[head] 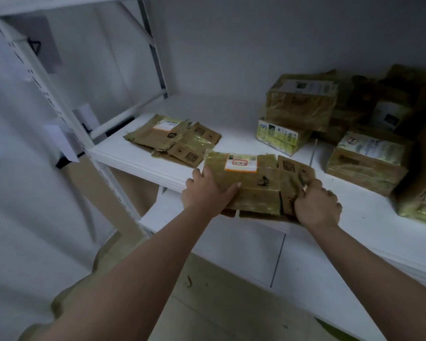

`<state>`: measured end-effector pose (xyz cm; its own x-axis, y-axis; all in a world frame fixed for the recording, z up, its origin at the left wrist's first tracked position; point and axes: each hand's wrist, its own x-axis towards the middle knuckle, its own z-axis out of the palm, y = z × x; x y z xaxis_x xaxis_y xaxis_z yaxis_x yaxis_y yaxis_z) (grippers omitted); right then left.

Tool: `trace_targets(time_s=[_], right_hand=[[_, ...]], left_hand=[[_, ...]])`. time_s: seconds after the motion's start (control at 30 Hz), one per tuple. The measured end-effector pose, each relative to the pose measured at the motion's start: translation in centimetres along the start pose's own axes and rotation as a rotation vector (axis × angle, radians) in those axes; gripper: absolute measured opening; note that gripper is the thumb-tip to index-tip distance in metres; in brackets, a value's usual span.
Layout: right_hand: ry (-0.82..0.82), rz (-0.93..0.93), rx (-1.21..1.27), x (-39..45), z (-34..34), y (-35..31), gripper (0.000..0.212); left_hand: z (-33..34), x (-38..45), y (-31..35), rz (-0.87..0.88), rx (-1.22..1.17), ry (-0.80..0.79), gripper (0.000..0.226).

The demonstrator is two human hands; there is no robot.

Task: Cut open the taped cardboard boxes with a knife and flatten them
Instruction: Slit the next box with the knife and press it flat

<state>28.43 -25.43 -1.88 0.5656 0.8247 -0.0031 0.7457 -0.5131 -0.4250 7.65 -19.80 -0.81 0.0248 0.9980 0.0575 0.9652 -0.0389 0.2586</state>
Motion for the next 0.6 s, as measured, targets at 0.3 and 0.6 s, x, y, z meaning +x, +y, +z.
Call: trace_targets(time_s=[0.3, 0.6], right_hand=[[0.114, 0.096, 0.284, 0.1, -0.2, -1.5, 0.032], [0.272, -0.07, 0.333, 0.5, 1.1, -9.3, 0.03]], left_hand=[[-2.0, 0.1, -0.4, 0.022, -0.197, -0.016, 0.101], [-6.9, 7.3, -7.3, 0.12, -0.271, 0.11, 0.103]])
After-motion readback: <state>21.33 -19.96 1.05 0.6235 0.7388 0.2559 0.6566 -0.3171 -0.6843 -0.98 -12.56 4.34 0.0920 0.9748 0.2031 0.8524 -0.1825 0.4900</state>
